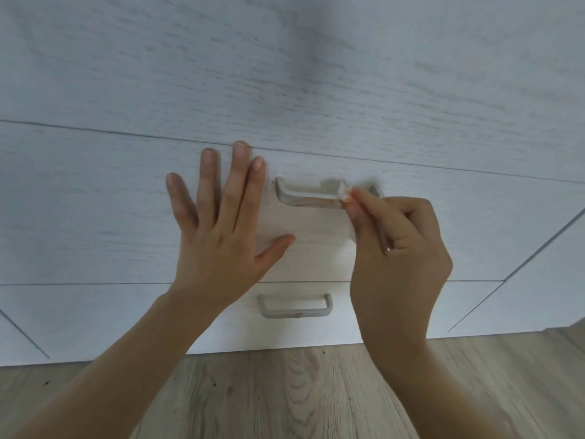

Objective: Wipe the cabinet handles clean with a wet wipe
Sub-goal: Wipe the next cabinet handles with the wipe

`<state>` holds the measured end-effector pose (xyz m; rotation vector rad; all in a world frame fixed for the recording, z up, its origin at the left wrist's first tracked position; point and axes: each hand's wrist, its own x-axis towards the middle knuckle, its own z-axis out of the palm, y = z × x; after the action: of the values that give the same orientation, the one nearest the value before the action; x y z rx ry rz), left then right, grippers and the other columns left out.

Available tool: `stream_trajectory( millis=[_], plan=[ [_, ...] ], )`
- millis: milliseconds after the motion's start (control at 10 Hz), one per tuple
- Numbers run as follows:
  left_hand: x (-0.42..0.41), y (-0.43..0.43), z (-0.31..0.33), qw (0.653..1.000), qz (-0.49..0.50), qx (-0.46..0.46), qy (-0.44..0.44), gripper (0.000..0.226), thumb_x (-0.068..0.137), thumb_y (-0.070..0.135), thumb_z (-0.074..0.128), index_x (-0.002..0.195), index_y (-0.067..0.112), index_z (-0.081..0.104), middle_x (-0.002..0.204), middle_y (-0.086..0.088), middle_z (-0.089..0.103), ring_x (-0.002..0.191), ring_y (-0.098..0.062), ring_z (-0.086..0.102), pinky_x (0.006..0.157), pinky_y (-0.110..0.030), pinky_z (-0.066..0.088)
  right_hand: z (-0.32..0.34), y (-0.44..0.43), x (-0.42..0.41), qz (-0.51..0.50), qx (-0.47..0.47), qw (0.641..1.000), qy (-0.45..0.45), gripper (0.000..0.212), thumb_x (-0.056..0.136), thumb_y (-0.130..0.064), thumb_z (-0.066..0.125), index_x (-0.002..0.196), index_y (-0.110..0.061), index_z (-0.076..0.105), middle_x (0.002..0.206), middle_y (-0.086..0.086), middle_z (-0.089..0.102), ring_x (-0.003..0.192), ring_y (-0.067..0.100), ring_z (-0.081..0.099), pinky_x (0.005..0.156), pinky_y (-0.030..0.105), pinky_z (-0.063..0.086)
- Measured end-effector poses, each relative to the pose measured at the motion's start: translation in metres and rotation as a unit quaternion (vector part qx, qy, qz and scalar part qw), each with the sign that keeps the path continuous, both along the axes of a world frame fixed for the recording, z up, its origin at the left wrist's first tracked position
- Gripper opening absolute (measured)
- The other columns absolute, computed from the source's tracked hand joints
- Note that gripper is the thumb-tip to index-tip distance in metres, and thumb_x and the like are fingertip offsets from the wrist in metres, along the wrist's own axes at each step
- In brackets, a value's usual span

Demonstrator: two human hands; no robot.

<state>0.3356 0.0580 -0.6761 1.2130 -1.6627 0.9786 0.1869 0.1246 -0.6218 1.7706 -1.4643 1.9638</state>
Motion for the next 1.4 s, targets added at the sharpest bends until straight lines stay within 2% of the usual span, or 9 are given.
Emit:
stream_trajectory(
  millis=[100,300,400,600,700,800,900,1200,1400],
  plan=[
    [-0.001,-0.001,0.0,1.0,0.007,-0.005,-0.001,0.096,0.09,0.065,0.044,0.151,0.007,-0.001,0.157,-0.002,-0.019,0.143,-0.026,-0.017,0.112,-0.056,-0.008,0.0,0.001,0.003,0.007,0.001,1.0,0.003,0.017,0.084,-0.003,0.066,0.099,-0.008,0.071,0.079,-0.009,0.048,0.073,-0.005,0.048,0.073,0.0,0.038],
    [0.0,-0.001,0.0,1.0,-0.001,-0.005,0.005,0.096,0.09,0.065,0.046,0.151,0.007,0.0,0.157,-0.001,-0.018,0.144,-0.026,-0.016,0.112,-0.056,-0.008,-0.003,0.01,-0.014,0.033,0.023,0.986,-0.16,0.018,0.084,-0.018,0.067,0.098,-0.03,0.069,0.085,-0.013,0.06,0.077,-0.002,0.057,0.071,0.013,0.047],
    [0.0,-0.001,0.0,1.0,-0.004,-0.003,0.004,0.095,0.09,0.065,0.045,0.151,0.008,-0.001,0.157,0.0,-0.019,0.143,-0.025,-0.017,0.112,-0.056,-0.009,-0.006,0.005,-0.01,0.042,0.025,0.976,-0.211,0.012,0.082,-0.016,0.069,0.092,-0.023,0.071,0.087,-0.011,0.063,0.081,-0.001,0.06,0.074,0.015,0.047],
    [-0.001,-0.002,0.0,1.0,0.001,-0.004,0.008,0.096,0.089,0.065,0.046,0.151,0.009,-0.001,0.158,-0.002,-0.015,0.143,-0.025,-0.016,0.112,-0.056,-0.007,-0.008,0.0,-0.014,0.035,0.015,0.979,-0.202,0.013,0.082,-0.013,0.07,0.091,-0.023,0.071,0.083,-0.013,0.061,0.079,-0.003,0.059,0.073,0.014,0.047],
    [-0.002,-0.003,0.0,1.0,0.006,-0.002,0.015,0.093,0.088,0.065,0.047,0.15,0.006,0.009,0.155,-0.012,0.005,0.144,-0.024,-0.016,0.112,-0.055,-0.007,-0.009,-0.002,-0.015,0.03,0.003,0.982,-0.185,0.016,0.083,-0.011,0.069,0.095,-0.022,0.07,0.083,-0.015,0.06,0.078,-0.004,0.059,0.073,0.012,0.046],
    [-0.003,-0.002,0.0,1.0,0.006,0.0,0.018,0.091,0.088,0.065,0.048,0.148,0.006,0.013,0.151,-0.015,0.01,0.144,-0.023,-0.016,0.112,-0.055,-0.007,-0.01,-0.001,-0.015,0.027,-0.006,0.988,-0.152,0.019,0.083,-0.012,0.069,0.097,-0.024,0.068,0.083,-0.015,0.058,0.077,-0.005,0.057,0.074,0.013,0.046],
    [-0.002,-0.003,0.0,1.0,0.01,0.0,0.016,0.092,0.087,0.066,0.048,0.148,0.006,0.012,0.151,-0.014,0.01,0.143,-0.023,-0.016,0.112,-0.054,-0.008,-0.013,-0.001,-0.01,0.027,-0.026,0.995,-0.09,0.021,0.082,-0.008,0.07,0.098,-0.022,0.067,0.085,-0.012,0.056,0.075,-0.003,0.055,0.072,0.012,0.045],
    [-0.002,-0.001,0.001,1.0,0.004,0.007,0.019,0.089,0.089,0.066,0.046,0.148,0.008,0.013,0.151,-0.013,0.008,0.143,-0.022,-0.018,0.112,-0.054,-0.008,-0.016,-0.002,-0.003,-0.004,-0.034,0.997,-0.067,0.022,0.084,-0.011,0.067,0.104,-0.018,0.065,0.088,-0.016,0.053,0.081,-0.009,0.053,0.071,0.003,0.04],
    [-0.002,0.0,0.002,1.0,0.004,0.003,0.017,0.089,0.089,0.066,0.045,0.147,0.008,0.012,0.156,-0.009,0.0,0.143,-0.022,-0.018,0.112,-0.054,-0.008,-0.008,0.002,-0.007,0.03,0.04,0.977,-0.208,0.014,0.088,-0.018,0.063,0.098,-0.023,0.07,0.091,-0.012,0.058,0.083,-0.006,0.057,0.073,0.007,0.043]
  ],
)
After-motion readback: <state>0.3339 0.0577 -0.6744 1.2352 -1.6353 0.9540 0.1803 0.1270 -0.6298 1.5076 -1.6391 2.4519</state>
